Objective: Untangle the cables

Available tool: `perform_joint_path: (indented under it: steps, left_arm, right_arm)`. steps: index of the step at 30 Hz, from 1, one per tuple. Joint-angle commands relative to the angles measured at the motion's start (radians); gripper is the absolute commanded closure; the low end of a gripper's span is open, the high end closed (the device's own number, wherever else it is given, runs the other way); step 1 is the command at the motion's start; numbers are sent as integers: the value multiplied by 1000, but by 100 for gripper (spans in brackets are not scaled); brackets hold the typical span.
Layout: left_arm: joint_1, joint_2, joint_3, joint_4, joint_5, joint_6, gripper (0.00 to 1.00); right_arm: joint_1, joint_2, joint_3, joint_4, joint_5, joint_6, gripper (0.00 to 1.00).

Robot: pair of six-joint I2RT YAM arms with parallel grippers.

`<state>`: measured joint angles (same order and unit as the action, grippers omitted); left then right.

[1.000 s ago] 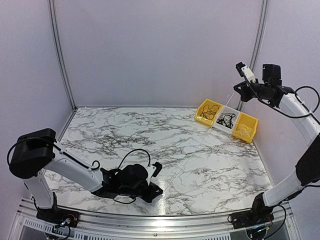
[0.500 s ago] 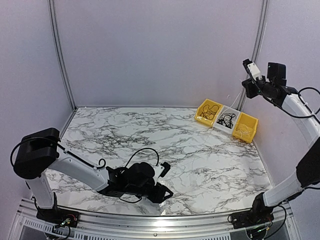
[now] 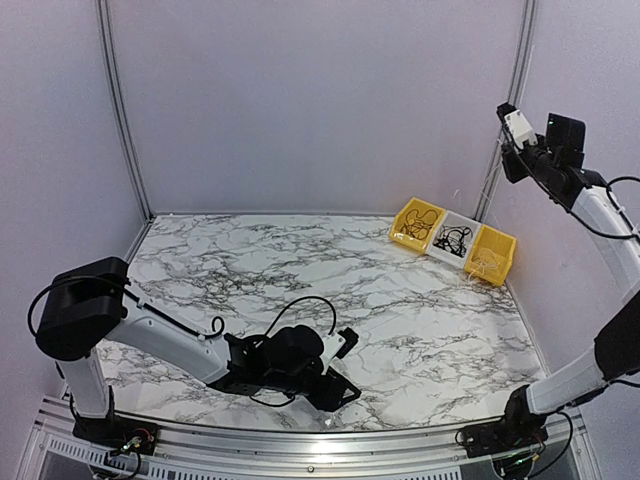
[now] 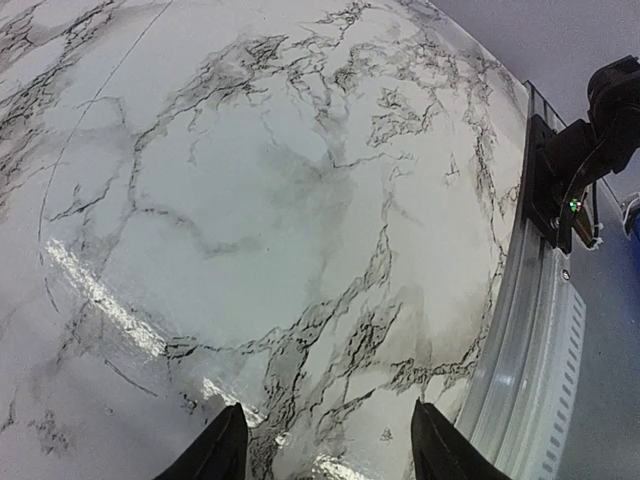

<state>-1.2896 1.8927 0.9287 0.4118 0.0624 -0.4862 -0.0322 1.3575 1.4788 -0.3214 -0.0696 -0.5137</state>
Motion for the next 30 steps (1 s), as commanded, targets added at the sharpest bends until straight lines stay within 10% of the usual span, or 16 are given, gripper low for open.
perform_joint_path:
  steps: [1, 19, 30]
  left_arm:
    - [-1, 11, 6, -23, 4, 15, 42]
    - [-1, 22, 1, -24, 7, 5, 45]
    - [-1, 29, -4, -24, 9, -6, 46]
  right_arm:
    - [-6, -19, 38, 110, 146, -49, 100]
    - [-11, 98, -27, 434, 339, -221, 100]
    - [-76, 189, -200, 418, 171, -114, 100]
